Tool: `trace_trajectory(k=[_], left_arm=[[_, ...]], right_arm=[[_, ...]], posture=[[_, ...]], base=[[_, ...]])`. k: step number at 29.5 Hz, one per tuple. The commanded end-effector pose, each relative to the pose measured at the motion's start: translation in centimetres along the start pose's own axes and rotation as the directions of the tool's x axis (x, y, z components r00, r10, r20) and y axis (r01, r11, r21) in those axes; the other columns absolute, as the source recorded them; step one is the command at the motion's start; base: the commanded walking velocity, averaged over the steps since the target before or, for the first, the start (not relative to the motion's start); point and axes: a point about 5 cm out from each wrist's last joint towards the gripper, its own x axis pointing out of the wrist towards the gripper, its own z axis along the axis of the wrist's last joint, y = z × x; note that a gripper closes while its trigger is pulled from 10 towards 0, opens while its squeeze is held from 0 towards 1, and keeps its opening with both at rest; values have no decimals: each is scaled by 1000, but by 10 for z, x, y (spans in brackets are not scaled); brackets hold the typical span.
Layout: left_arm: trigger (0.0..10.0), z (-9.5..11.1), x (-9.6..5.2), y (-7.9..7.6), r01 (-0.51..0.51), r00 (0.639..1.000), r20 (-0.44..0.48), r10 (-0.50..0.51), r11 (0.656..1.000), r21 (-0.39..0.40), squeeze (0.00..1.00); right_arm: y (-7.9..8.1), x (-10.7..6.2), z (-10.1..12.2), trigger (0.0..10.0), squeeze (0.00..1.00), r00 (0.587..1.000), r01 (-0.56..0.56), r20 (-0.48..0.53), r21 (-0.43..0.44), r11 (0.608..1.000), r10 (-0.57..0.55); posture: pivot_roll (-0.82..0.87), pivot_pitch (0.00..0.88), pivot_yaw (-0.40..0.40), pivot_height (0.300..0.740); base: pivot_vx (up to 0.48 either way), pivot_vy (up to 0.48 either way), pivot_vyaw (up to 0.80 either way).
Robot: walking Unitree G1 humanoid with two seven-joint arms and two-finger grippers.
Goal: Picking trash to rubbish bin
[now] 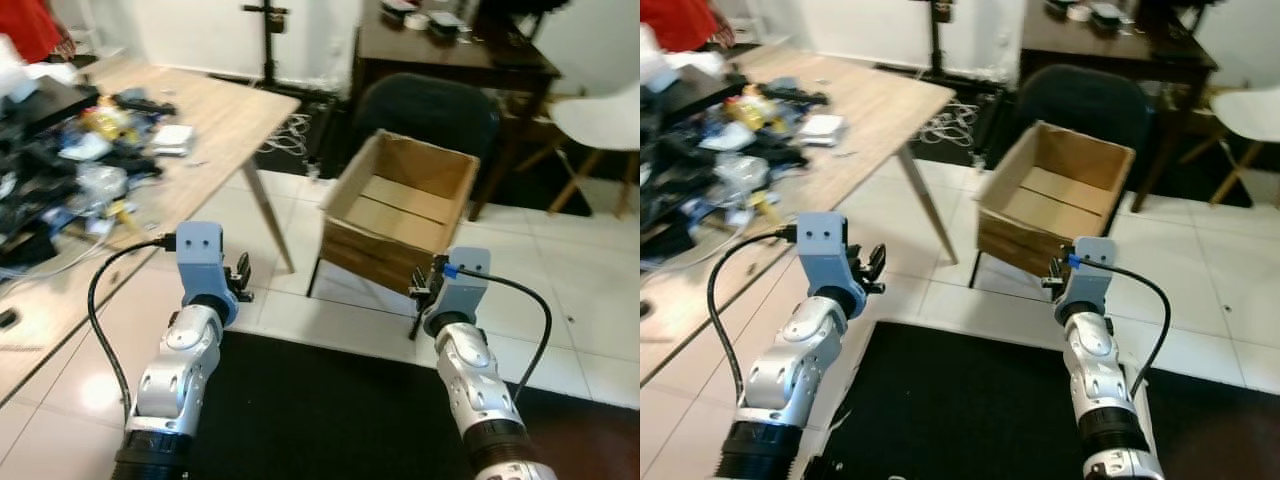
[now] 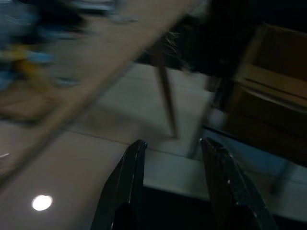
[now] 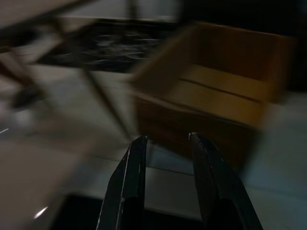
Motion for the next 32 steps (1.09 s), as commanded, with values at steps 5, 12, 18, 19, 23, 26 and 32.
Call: trace_trajectory(k=[5,12,18,19,23,26,32], left_arm=[[10000,-5,-3,9,-46,998,-36,47,998,38,0],[10000,4,1,19,-60,997,-56,60,998,1,0],[10000,4,1,10,4,999,-48,1,995,95,0],[10000,4,1,10,4,999,-48,1,995,95,0],[10000,5,1,7,22,997,-74,-15,995,97,0],[10000,3,2,5,45,993,-110,-33,994,102,0],[10000,1,4,8,59,991,-125,-40,986,153,0]], right_arm=[[0,-2,-6,10000,0,999,1,-38,-3,1000,-1],[-6,1,-5,10000,0,999,17,-50,0,1000,-17],[-5,1,-6,10000,0,998,17,-58,2,1000,-16],[-5,1,-6,10000,0,998,17,-58,2,1000,-16],[-5,1,-7,10000,0,998,15,-65,5,1000,-14],[-3,0,-8,10000,0,997,10,-71,7,1000,-10],[-1,1,-10,10000,0,997,-2,-82,7,1000,2]], posture=[[122,111,-40,740],[123,103,-39,740],[122,109,-37,740],[122,109,-37,740],[123,108,-34,740],[125,109,-31,740],[124,107,-29,740]], base=[[0,0,800],[0,0,800],[0,0,800],[0,0,800],[0,0,800],[0,0,800],[0,0,800]])
